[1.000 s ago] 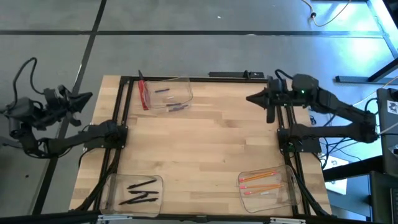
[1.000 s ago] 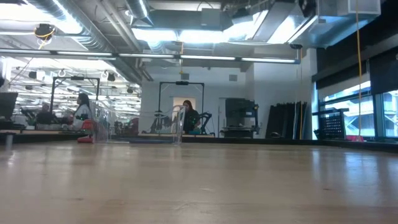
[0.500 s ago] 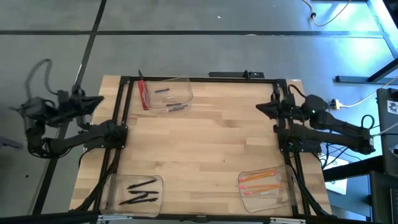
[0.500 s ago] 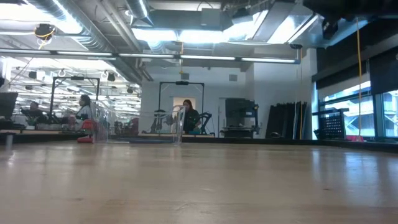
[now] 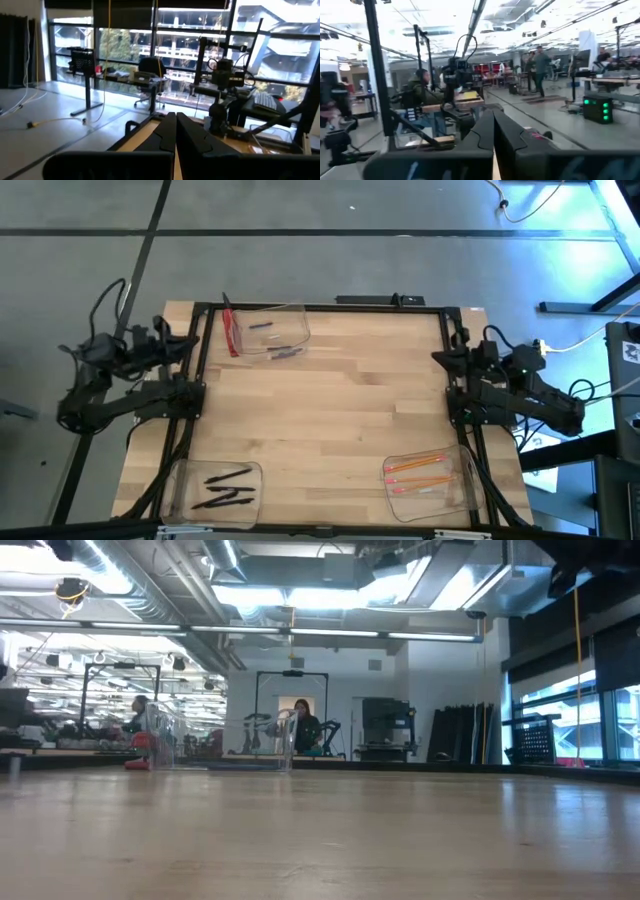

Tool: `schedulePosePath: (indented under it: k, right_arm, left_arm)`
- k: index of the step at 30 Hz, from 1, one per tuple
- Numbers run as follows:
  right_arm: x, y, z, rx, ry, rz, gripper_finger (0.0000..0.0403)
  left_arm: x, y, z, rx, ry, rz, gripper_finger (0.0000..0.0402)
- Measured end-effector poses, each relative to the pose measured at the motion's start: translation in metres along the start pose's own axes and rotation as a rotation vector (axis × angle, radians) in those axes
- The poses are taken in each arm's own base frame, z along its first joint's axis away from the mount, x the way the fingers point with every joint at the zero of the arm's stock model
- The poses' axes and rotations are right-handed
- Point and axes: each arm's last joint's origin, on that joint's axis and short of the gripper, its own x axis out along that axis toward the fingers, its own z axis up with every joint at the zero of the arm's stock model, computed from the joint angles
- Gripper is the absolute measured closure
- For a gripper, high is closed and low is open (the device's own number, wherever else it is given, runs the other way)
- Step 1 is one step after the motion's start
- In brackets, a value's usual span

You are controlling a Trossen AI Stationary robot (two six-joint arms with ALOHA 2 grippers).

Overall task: Sort crayons/erasers/pens/pencils in bins
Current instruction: Return to Home Position

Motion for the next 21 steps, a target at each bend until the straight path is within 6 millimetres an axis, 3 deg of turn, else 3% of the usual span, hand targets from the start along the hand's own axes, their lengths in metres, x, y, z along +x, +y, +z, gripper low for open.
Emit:
schedulePosePath:
  k: [9, 21]
  right_arm:
    - [0.005, -0.005, -0.025, 0.028, 0.032, -0.007, 0.0401]
    - [0.010, -0.015, -0.089, 0.002, 0.050, 0.024, 0.0402]
  left_arm:
    - [0.039, 0.005, -0.040, 0.027, -0.032, -0.024, 0.0401]
    - [0.072, 0.015, -0.112, 0.021, 0.010, -0.034, 0.0401]
